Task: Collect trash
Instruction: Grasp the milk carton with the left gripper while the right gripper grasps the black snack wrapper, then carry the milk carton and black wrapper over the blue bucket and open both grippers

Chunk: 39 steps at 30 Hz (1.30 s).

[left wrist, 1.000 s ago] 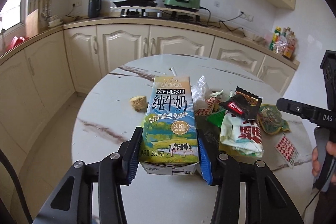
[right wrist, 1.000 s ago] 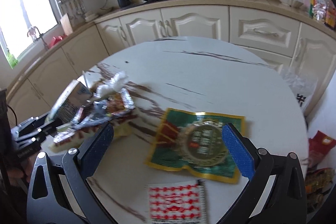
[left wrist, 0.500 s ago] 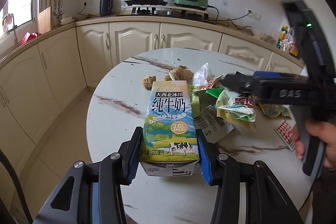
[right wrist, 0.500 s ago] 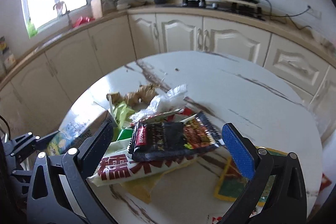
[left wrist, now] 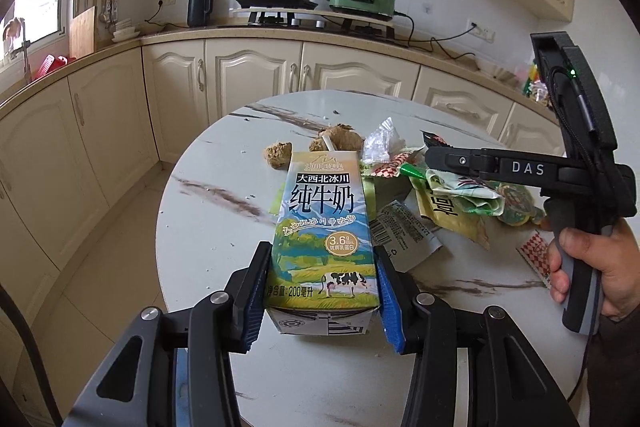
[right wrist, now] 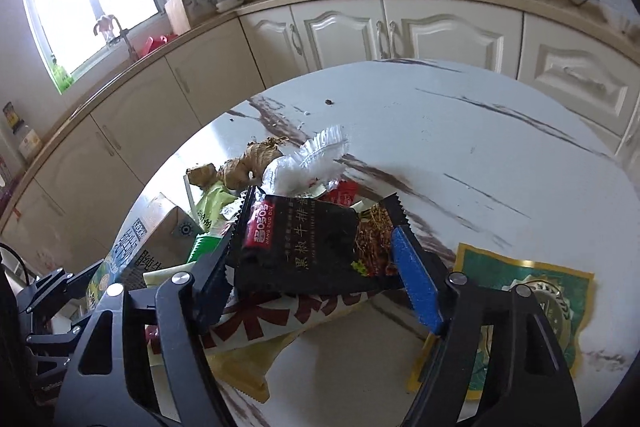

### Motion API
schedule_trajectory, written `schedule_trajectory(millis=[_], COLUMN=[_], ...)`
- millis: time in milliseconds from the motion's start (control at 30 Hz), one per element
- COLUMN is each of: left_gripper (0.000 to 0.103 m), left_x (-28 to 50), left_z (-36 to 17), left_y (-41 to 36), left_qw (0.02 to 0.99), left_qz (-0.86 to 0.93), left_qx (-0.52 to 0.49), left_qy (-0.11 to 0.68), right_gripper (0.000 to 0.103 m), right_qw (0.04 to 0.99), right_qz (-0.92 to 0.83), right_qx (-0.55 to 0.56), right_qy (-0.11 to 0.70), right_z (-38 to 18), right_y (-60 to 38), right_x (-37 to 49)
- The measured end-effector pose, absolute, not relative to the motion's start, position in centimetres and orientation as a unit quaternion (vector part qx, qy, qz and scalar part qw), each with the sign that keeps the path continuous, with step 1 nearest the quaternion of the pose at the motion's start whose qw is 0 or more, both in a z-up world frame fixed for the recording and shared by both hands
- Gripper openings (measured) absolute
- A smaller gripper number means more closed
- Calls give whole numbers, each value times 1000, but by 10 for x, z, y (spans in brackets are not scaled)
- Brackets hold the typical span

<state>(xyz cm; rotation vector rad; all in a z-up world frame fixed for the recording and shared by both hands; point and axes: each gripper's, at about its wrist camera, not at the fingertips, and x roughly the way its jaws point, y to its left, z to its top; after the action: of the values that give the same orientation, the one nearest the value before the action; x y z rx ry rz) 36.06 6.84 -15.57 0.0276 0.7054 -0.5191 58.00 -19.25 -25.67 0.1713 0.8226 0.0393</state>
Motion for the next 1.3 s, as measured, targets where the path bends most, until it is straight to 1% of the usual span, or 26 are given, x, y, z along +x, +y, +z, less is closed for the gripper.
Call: schedule_trajectory(millis=[67, 100, 133, 167, 267, 367, 467, 667, 900, 1100, 1200, 1300], left_gripper=[44, 44, 44, 44, 44, 44, 44, 43, 43, 43, 43, 43], left_x=[367, 369, 375, 381, 382, 380, 377, 359, 324, 285, 266, 254], left_z=[-153, -152, -150, -149, -148, -146, -143, -130, -108, -91, -91, -100], left_y=[67, 67, 66, 65, 64, 63, 63, 67, 94, 170, 221, 268], left_qw=[905, 905, 904, 904, 903, 903, 903, 908, 921, 944, 951, 949], left_qz=[-253, -255, -256, -257, -260, -264, -264, -271, -264, -192, -144, -121], left_qx=[14, 14, 15, 17, 12, 12, 10, -7, -28, -52, -59, -66], left_qy=[341, 341, 342, 342, 341, 340, 338, 320, 284, 265, 266, 284], right_gripper=[54, 50, 39, 21, 17, 6, 4, 3, 3, 3, 3, 3], right_qw=[914, 915, 916, 915, 917, 921, 927, 944, 958, 953, 942, 926], right_qz=[20, 22, 22, 19, 16, 16, 15, 11, 58, 140, 191, 238], right_qx=[79, 74, 68, 62, 54, 56, 55, 52, 31, 15, 10, 2], right_qy=[397, 395, 394, 397, 395, 385, 370, 327, 280, 267, 277, 293], right_z=[-255, -253, -252, -252, -251, -247, -238, -203, -149, -136, -147, -167], right_y=[-190, -188, -186, -185, -186, -189, -190, -185, -137, -56, -2, 56], right_x=[579, 579, 579, 580, 578, 572, 563, 537, 506, 501, 507, 517])
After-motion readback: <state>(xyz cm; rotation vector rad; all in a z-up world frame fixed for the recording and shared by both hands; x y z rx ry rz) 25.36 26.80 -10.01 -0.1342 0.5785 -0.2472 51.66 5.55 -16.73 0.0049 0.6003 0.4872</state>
